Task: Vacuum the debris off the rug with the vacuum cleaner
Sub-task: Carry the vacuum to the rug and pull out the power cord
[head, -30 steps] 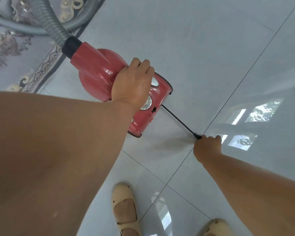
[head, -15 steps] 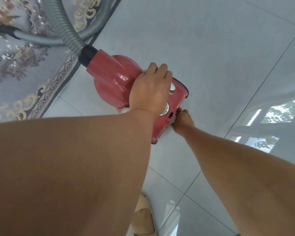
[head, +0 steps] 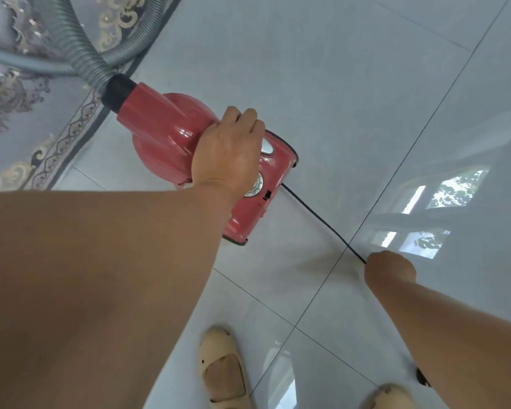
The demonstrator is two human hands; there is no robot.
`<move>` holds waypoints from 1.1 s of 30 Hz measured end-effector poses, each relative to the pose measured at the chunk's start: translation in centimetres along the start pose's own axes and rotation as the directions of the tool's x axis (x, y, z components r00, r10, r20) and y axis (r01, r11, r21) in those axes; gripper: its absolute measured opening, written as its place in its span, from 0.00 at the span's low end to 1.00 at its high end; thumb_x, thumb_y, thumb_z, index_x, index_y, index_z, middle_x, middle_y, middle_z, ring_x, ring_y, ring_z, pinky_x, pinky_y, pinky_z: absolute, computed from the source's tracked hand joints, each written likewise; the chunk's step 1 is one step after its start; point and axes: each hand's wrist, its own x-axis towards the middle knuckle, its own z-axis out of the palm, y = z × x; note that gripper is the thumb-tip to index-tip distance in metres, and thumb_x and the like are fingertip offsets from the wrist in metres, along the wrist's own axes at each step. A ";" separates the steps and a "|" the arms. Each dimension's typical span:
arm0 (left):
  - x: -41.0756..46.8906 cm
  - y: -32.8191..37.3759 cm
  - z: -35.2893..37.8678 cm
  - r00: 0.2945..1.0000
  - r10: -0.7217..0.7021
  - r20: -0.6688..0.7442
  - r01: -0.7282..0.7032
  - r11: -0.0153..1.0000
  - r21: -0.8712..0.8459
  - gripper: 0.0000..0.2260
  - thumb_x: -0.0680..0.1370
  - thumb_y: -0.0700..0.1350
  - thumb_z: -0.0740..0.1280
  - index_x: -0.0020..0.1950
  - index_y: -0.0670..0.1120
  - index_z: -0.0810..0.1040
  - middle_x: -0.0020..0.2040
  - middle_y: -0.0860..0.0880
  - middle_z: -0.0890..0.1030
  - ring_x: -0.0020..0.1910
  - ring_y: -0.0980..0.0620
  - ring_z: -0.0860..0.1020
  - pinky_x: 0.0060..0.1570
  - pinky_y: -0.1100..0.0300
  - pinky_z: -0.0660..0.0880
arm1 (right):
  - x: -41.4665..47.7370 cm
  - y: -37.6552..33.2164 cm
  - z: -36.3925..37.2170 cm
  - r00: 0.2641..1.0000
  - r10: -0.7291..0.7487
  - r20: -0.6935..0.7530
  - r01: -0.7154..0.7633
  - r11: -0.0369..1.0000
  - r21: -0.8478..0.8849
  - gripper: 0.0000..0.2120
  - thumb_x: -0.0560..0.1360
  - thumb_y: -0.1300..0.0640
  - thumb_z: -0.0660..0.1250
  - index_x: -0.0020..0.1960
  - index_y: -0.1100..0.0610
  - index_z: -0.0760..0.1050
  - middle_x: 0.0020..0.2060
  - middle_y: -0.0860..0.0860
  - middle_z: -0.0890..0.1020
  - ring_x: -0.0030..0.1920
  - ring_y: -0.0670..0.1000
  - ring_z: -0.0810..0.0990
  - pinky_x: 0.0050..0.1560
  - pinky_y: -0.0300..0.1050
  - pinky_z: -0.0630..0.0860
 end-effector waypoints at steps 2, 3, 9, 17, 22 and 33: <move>-0.1 0.0 0.0 1.000 -0.003 -0.007 0.003 1.000 -0.004 0.07 0.67 0.38 0.72 0.42 0.44 0.78 0.42 0.48 0.77 0.44 0.46 0.76 0.31 0.58 0.64 | 0.5 -2.1 -0.9 0.993 -0.052 -0.110 0.077 0.969 0.233 0.17 0.76 0.68 0.57 0.64 0.61 0.71 0.61 0.58 0.73 0.61 0.61 0.77 0.56 0.52 0.77; -0.1 0.0 0.0 1.000 -0.003 -0.011 0.003 1.000 -0.010 0.06 0.67 0.38 0.72 0.42 0.44 0.78 0.42 0.48 0.77 0.44 0.46 0.76 0.30 0.58 0.64 | 0.8 -3.6 -1.7 0.977 -0.099 -0.189 0.161 0.924 0.347 0.16 0.77 0.68 0.56 0.64 0.62 0.69 0.61 0.59 0.71 0.60 0.63 0.77 0.56 0.53 0.74; -0.1 0.1 0.2 0.999 -0.012 -0.043 0.011 1.000 -0.019 0.07 0.68 0.39 0.72 0.43 0.44 0.78 0.43 0.48 0.77 0.45 0.46 0.76 0.30 0.58 0.64 | 1.5 -14.7 -8.1 0.901 -0.304 -0.311 0.434 0.604 0.668 0.22 0.77 0.63 0.61 0.71 0.60 0.64 0.66 0.57 0.71 0.64 0.60 0.74 0.60 0.50 0.71; -0.2 0.0 0.4 0.997 0.006 -0.071 -0.005 1.000 0.018 0.07 0.67 0.39 0.72 0.42 0.45 0.78 0.42 0.49 0.77 0.44 0.47 0.76 0.31 0.59 0.61 | 1.6 -13.2 -7.3 0.927 -0.156 -0.341 0.322 0.798 0.509 0.16 0.77 0.68 0.54 0.58 0.63 0.78 0.55 0.61 0.79 0.57 0.62 0.78 0.52 0.46 0.73; -0.2 0.0 0.4 0.996 0.002 -0.087 0.001 0.999 0.041 0.08 0.65 0.36 0.71 0.42 0.44 0.78 0.42 0.49 0.77 0.43 0.46 0.76 0.29 0.59 0.61 | 1.2 -4.0 -1.7 0.978 -0.129 -0.163 0.147 0.983 0.109 0.18 0.76 0.69 0.57 0.61 0.58 0.77 0.56 0.55 0.79 0.59 0.57 0.78 0.53 0.46 0.75; -0.1 0.2 0.2 0.998 -0.008 -0.060 0.011 0.999 0.036 0.05 0.69 0.41 0.70 0.44 0.44 0.78 0.44 0.48 0.77 0.46 0.46 0.76 0.30 0.58 0.64 | 1.9 -9.0 -4.6 0.894 -0.295 -0.337 0.427 0.789 0.441 0.19 0.77 0.66 0.60 0.68 0.60 0.67 0.64 0.57 0.71 0.60 0.63 0.76 0.56 0.51 0.73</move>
